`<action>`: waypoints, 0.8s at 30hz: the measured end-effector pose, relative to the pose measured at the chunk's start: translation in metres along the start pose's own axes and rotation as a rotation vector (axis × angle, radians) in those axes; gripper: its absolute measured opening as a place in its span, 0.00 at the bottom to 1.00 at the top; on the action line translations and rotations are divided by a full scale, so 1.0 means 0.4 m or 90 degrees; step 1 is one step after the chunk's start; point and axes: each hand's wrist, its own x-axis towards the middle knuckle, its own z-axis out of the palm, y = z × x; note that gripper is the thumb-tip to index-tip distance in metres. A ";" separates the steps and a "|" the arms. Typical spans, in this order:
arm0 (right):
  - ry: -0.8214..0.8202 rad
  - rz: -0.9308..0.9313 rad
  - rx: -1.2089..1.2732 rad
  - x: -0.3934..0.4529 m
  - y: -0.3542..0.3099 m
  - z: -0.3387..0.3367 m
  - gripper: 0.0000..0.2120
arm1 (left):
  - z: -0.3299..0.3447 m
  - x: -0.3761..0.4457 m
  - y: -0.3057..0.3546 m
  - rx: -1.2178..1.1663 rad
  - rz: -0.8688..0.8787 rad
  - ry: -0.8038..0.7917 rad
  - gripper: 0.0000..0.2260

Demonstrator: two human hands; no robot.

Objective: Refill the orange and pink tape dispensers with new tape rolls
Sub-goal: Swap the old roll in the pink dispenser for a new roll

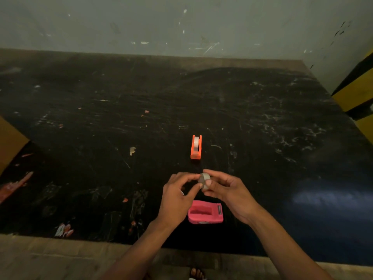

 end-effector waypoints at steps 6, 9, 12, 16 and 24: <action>-0.005 0.006 -0.007 -0.002 -0.004 0.005 0.21 | 0.003 0.000 0.002 0.016 0.026 0.017 0.12; -0.002 0.018 -0.020 -0.001 -0.009 0.004 0.17 | 0.008 -0.001 -0.002 0.019 0.025 0.024 0.12; 0.001 0.038 -0.021 -0.002 -0.013 0.004 0.16 | 0.017 -0.005 -0.001 -0.002 0.024 0.035 0.14; 0.003 0.032 -0.053 -0.006 -0.014 0.010 0.15 | 0.024 0.003 -0.003 -0.013 0.003 0.007 0.12; -0.008 -0.023 -0.101 -0.002 0.001 -0.010 0.10 | 0.002 0.022 -0.018 -0.180 -0.150 -0.148 0.18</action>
